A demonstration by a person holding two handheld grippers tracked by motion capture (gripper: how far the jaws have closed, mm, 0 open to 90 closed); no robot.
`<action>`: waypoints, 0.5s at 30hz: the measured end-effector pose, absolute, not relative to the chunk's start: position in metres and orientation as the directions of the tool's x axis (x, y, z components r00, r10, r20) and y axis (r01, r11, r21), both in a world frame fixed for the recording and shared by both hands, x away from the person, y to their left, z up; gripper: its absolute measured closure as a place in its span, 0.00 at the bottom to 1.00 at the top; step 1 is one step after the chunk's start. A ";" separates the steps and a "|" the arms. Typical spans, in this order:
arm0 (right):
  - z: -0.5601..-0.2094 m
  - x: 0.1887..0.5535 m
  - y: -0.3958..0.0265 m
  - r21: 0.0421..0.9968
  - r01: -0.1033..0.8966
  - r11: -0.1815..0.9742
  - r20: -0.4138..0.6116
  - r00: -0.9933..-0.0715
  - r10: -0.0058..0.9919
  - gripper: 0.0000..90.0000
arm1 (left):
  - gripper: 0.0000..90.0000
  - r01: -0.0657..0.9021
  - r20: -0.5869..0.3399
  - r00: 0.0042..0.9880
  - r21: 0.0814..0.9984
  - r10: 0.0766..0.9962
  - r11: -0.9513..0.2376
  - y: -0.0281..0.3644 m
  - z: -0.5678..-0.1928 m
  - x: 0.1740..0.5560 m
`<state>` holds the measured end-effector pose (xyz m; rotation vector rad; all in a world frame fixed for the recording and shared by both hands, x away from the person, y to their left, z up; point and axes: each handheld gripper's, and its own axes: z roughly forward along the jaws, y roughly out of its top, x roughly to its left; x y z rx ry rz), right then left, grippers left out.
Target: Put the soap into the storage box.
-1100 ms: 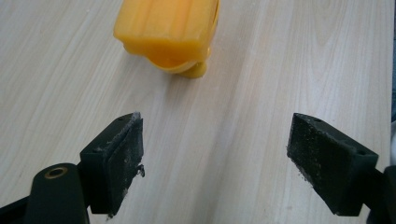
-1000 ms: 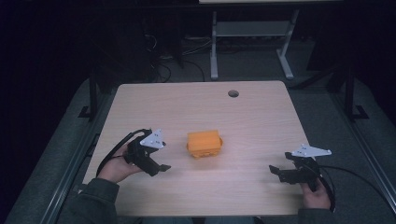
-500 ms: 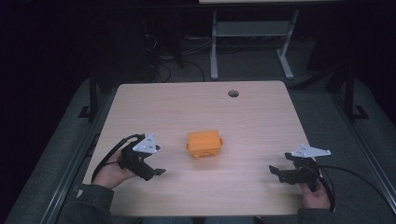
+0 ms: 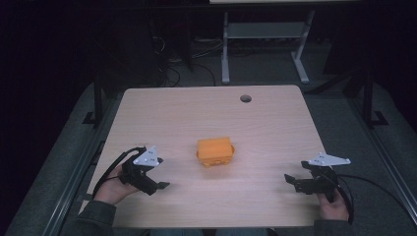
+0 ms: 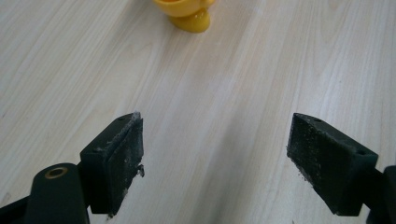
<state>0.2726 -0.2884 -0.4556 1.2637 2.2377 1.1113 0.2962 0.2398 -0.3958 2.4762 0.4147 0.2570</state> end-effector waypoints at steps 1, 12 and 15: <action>-0.456 0.273 -0.288 0.767 0.568 0.299 0.079 -0.546 0.834 0.15 | 0.20 0.234 0.088 0.931 0.600 0.353 -0.765 0.241 -0.396 0.296; -0.456 0.272 -0.289 0.766 0.569 0.298 0.081 -0.546 0.834 0.16 | 0.20 0.253 0.090 0.920 0.607 0.382 -0.753 0.251 -0.403 0.288; -0.455 0.272 -0.289 0.766 0.570 0.297 0.082 -0.546 0.834 0.16 | 0.20 0.259 0.089 0.917 0.608 0.389 -0.750 0.255 -0.404 0.286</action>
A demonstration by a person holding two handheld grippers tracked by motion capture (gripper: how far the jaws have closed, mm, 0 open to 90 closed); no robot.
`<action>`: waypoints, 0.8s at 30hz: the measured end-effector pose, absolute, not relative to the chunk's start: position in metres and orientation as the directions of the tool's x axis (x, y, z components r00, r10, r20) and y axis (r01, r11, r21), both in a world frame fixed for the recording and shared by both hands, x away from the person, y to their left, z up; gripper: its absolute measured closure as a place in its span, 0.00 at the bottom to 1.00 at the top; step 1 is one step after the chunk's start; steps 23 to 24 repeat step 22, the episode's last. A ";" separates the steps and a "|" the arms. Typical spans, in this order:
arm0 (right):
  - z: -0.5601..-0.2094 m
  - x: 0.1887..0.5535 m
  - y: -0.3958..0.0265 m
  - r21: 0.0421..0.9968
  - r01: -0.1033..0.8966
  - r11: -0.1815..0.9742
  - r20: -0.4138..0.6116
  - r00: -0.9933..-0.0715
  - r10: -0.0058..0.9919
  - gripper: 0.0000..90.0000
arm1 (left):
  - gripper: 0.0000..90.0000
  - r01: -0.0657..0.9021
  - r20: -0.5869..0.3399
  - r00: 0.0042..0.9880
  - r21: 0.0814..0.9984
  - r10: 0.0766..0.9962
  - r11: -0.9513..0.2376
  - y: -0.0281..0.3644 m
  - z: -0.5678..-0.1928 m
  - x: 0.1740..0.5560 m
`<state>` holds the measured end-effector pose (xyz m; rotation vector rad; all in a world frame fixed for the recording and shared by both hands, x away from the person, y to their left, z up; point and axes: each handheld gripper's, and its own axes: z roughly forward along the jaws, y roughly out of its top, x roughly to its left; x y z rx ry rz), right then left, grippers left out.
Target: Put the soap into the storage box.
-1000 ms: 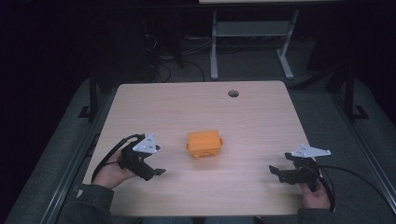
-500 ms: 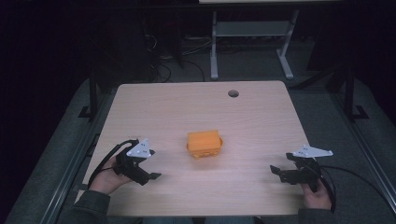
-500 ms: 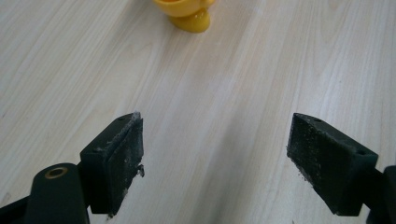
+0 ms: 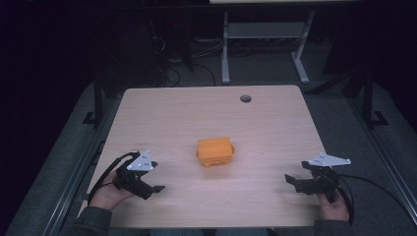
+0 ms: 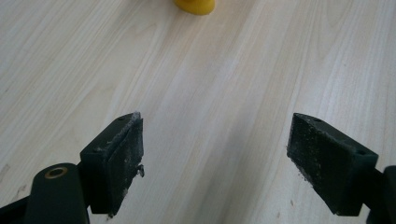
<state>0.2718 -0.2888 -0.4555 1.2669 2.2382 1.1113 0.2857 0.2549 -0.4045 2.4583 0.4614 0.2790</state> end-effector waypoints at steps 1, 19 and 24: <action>-0.456 0.272 -0.289 0.765 0.572 0.296 0.084 -0.544 0.835 0.16 | 0.20 0.262 0.089 0.916 0.607 0.391 -0.751 0.256 -0.405 0.285; -0.455 0.271 -0.288 0.769 0.565 0.300 0.087 -0.556 0.827 0.15 | 0.20 0.352 -0.009 0.893 0.639 0.450 -0.684 0.287 -0.428 0.274; -0.455 0.271 -0.288 0.768 0.564 0.302 0.086 -0.559 0.825 0.16 | 0.18 0.361 -0.017 0.889 0.642 0.458 -0.677 0.291 -0.430 0.276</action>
